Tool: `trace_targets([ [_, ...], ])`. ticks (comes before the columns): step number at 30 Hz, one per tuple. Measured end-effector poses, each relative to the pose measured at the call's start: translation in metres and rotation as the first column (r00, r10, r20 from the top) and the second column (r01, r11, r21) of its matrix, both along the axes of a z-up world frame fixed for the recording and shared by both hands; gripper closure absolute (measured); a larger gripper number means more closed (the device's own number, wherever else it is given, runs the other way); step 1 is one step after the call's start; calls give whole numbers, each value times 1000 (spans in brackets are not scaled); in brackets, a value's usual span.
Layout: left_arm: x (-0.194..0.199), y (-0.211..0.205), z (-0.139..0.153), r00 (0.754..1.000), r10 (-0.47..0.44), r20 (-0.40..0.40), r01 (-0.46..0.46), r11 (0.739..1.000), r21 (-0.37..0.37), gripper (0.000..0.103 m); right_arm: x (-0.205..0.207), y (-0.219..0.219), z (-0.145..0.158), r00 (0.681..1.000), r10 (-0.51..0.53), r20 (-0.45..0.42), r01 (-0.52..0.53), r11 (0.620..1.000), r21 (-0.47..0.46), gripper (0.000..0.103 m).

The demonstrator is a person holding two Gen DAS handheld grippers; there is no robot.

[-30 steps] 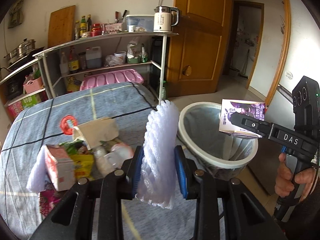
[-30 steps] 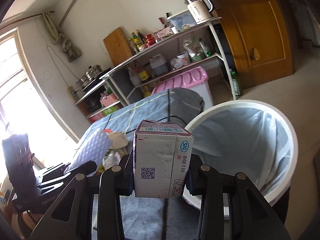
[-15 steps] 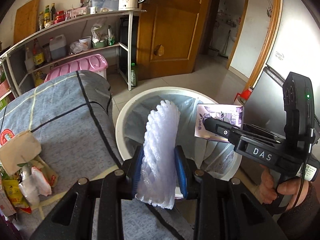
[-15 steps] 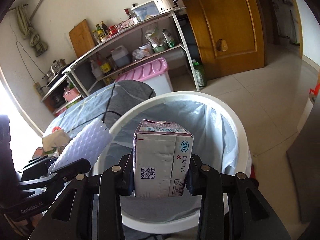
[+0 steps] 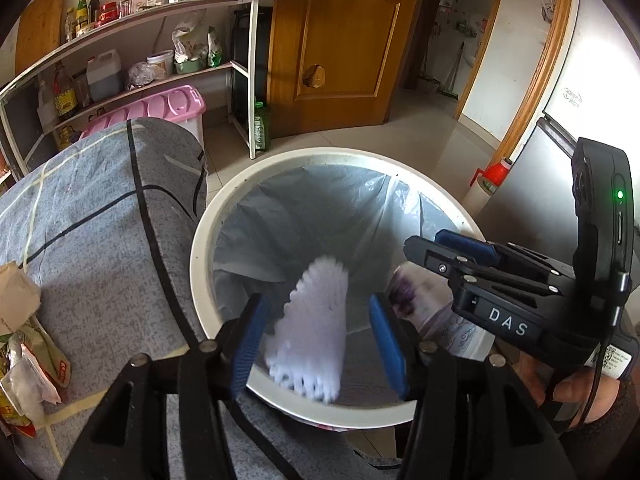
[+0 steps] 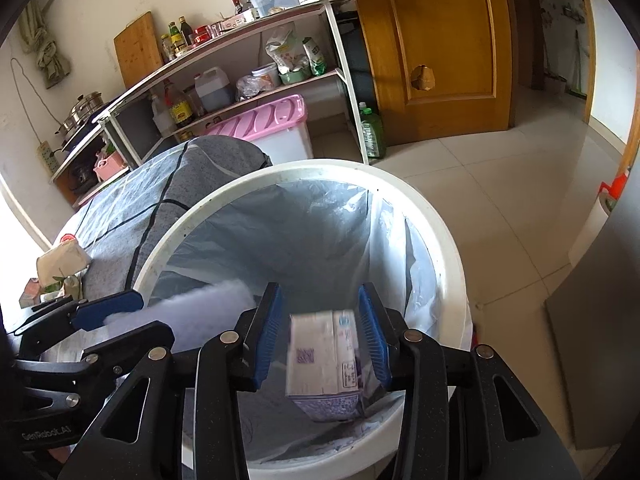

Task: Collect trash
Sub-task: 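Grasp the pink snack bag with the left tool while the right grasps the clear cup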

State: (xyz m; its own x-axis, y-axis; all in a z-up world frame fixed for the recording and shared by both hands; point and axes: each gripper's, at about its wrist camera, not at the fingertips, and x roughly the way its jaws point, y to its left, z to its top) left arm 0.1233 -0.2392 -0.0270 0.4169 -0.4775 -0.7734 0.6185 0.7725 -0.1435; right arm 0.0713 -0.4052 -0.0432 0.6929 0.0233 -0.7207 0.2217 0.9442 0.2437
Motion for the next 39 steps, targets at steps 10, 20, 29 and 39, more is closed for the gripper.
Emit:
trace_targets([
  [10,-13,42,22,996,71,46,-68,997,-47,39,-18,19,25,997,9,78,-10,1000,21,50],
  [20,-40,155,46,942,298,152,-290,954,-74,35,-24,93,51,972,161,171,-174,982,67,41],
  [29,-48,259,40,855,495,154,-487,869,-88,35,3,172,51,941,307,144,-316,948,44,41],
  [39,-52,326,12,811,576,101,-568,817,-99,31,28,239,39,880,465,96,-467,884,3,41],
])
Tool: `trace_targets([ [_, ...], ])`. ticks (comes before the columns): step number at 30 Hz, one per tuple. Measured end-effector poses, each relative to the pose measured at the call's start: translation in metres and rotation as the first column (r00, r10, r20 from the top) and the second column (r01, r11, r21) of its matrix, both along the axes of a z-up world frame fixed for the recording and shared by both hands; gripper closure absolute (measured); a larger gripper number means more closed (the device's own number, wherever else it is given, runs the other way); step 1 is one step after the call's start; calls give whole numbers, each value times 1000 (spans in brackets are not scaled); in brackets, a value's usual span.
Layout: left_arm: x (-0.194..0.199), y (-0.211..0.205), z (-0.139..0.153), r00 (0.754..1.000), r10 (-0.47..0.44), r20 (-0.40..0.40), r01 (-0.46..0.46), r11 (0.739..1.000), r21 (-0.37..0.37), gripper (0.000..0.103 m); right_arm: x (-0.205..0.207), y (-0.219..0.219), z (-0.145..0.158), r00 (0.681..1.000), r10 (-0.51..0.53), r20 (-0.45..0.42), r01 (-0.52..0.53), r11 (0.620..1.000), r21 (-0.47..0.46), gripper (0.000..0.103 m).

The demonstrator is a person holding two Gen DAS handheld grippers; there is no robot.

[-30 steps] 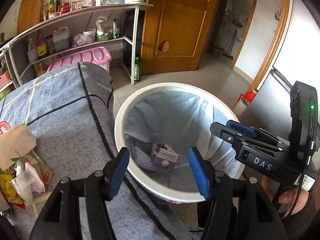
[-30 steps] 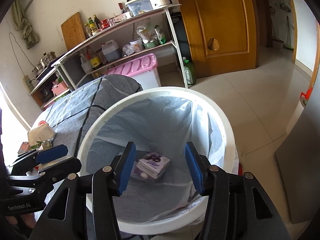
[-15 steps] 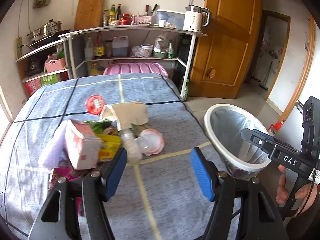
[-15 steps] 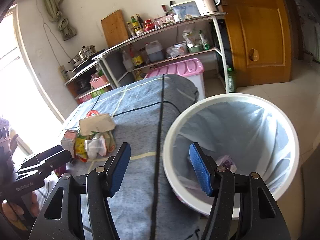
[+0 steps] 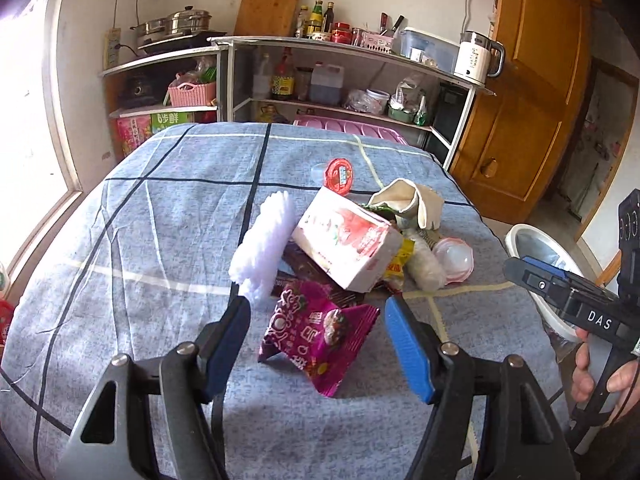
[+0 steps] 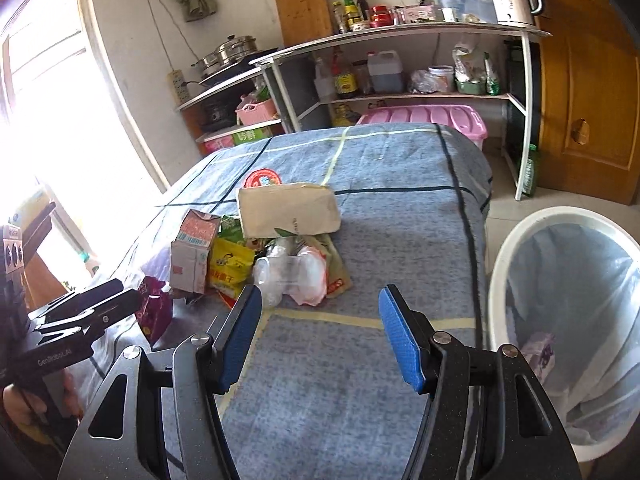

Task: Collect trash
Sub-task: 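Grasp the pink snack bag with the left tool while the right grasps the clear cup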

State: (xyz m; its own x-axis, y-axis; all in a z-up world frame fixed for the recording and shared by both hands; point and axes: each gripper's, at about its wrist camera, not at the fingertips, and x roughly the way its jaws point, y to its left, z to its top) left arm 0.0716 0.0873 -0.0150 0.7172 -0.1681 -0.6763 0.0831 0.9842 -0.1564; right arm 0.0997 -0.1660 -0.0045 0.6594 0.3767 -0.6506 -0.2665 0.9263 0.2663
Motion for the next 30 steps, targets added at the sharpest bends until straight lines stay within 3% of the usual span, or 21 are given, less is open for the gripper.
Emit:
trace_targets([
  [6,2,20,-12,1000,4,-31,-6,998,-64,22,13,22,-6,1000,25,1,-25,999,-20,40],
  [8,4,24,-16,999,-7,-51,2,996,-91,20,18,27,-8,1000,16,-6,-16,999,-36,34],
  [17,17,9,-27,995,-52,-87,51,999,-19,19,38,41,-20,998,21,-55,-24,998,-60,33],
  [24,28,13,-32,994,-30,-109,24,998,-55,24,38,40,-23,998,0,-56,-4,998,-68,33],
  [30,29,11,-32,993,-38,-110,30,997,-75,34,37,39,-26,998,5,-64,-9,998,-69,49],
])
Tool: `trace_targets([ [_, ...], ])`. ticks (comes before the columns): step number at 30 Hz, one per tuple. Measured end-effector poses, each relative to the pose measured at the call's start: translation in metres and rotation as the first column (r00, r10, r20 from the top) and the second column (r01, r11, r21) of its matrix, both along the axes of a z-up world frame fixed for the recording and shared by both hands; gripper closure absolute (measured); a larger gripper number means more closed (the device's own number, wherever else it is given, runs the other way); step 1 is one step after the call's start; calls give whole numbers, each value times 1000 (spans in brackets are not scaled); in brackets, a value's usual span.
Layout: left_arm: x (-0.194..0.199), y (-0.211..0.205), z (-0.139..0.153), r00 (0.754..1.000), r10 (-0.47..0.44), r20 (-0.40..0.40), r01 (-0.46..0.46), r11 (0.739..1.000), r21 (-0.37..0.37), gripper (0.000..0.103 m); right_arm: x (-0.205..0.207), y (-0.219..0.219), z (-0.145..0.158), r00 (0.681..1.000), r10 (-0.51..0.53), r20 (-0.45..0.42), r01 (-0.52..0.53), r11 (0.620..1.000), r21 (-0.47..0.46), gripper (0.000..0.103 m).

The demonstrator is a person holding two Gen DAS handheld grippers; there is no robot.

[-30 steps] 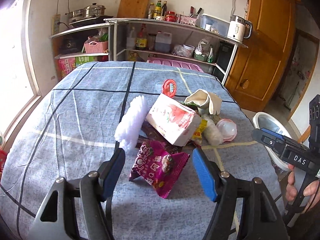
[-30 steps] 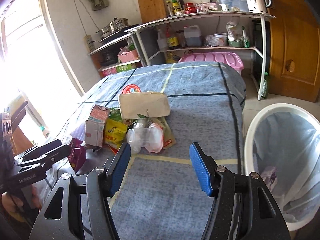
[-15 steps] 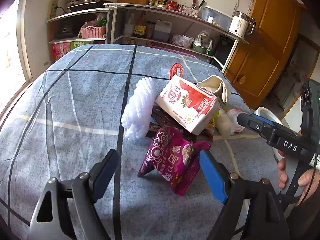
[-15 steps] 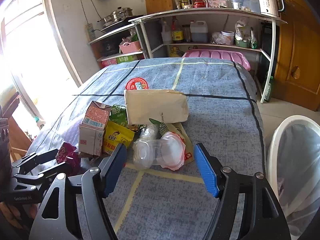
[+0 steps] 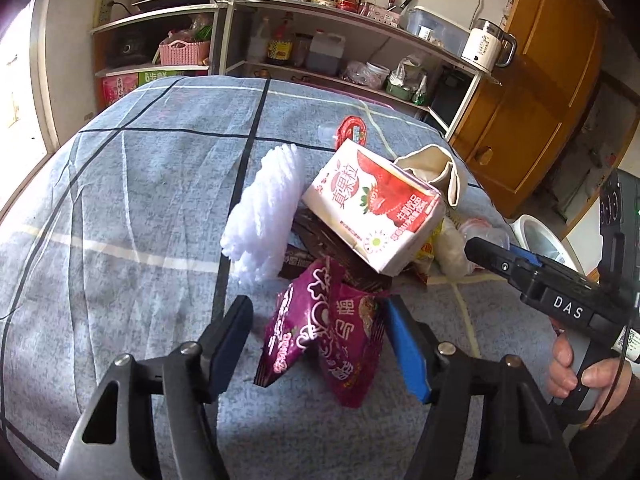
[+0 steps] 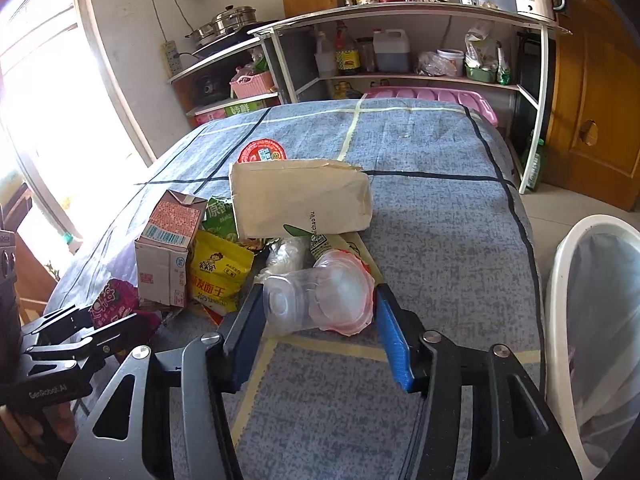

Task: Collect trash
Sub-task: 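Grasp the pink snack bag with the left tool while the right grasps the clear cup, then carry the snack bag and clear cup to the bin and release both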

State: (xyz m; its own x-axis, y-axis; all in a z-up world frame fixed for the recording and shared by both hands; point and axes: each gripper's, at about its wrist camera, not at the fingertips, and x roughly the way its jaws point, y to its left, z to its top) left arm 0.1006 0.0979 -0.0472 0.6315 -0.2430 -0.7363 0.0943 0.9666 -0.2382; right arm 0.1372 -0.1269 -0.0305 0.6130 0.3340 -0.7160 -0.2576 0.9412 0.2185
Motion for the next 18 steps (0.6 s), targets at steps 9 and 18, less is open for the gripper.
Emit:
trace_targets([
  [9,-2,-8,2,1000,-11,5,11,1000,-4,53,-9,0,3,1000,19,21,-19,1000,2,49],
  [18,-12,-13,7,1000,-23,18,23,1000,-2,63,-24,-6,7,999,11,43,-11,1000,3,49],
])
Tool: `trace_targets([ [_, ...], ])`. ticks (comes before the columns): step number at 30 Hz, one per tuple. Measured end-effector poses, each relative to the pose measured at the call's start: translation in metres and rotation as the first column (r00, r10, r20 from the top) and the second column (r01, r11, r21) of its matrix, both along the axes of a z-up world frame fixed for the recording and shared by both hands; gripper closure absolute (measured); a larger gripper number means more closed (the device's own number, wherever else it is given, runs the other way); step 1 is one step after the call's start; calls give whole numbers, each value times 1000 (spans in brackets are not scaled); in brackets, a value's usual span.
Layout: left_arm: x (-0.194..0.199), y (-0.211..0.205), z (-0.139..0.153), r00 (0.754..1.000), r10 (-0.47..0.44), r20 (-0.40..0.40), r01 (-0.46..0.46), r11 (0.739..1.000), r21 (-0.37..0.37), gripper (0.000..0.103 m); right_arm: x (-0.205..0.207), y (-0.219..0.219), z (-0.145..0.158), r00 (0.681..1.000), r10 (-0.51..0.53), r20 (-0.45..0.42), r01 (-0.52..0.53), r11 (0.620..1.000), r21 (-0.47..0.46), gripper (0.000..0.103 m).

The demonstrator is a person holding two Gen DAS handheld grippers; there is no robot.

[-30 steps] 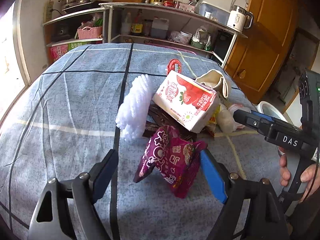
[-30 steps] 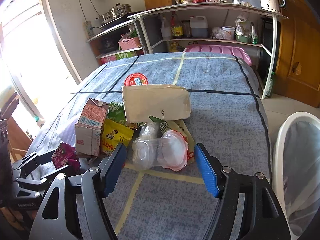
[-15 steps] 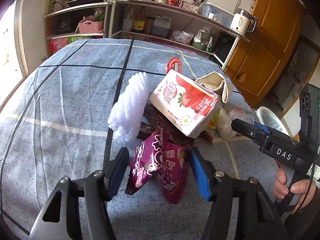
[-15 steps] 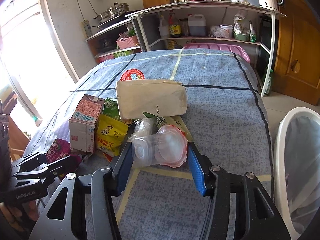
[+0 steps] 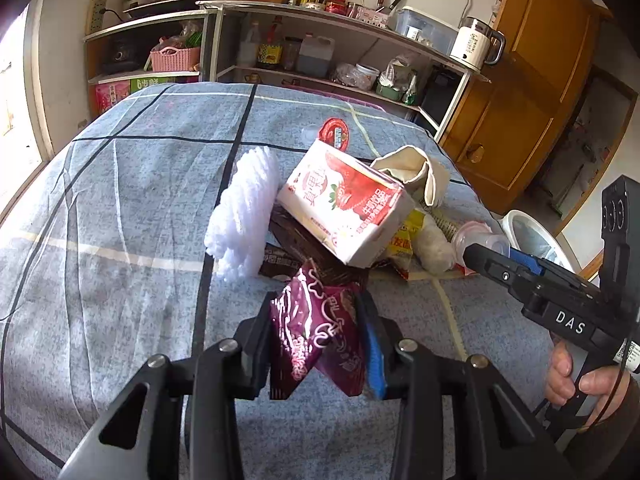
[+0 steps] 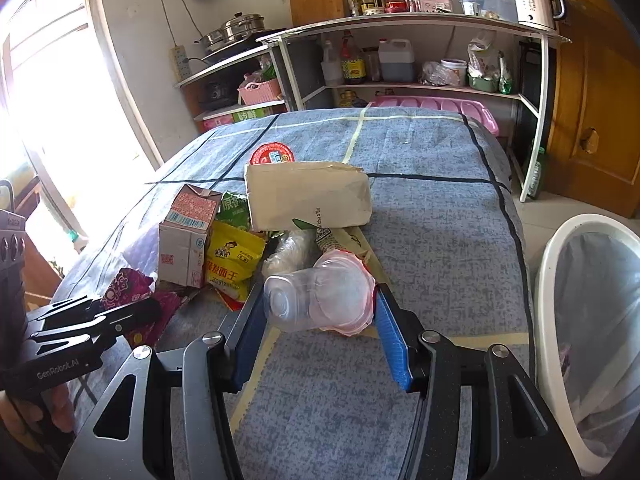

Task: Collect trash
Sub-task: 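Carry the snack bag and clear cup to the bin and release both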

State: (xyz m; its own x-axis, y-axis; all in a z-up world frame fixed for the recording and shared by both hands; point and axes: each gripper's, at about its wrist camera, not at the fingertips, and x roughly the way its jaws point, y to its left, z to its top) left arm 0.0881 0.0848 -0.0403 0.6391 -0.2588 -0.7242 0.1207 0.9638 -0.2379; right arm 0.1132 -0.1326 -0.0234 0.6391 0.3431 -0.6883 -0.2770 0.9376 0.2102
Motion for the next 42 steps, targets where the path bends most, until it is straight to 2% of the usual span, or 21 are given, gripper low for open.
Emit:
trace_targets([
  [11,-14,-12,18,998,-29,48,29,1000,6,63,-21,-12,10,999,-20,39,19,1000,23,49],
  [18,-16,-38,34,993,-84,78,84,996,10,63,-34,-31,19,997,-48,58,45,998,50,49],
  [27,-8,-95,52,973,-199,117,198,980,22,63,-44,-80,34,987,-136,88,129,989,78,49],
  [42,21,-197,57,930,-354,101,355,935,11,63,-56,-171,38,949,-304,87,299,952,61,49],
])
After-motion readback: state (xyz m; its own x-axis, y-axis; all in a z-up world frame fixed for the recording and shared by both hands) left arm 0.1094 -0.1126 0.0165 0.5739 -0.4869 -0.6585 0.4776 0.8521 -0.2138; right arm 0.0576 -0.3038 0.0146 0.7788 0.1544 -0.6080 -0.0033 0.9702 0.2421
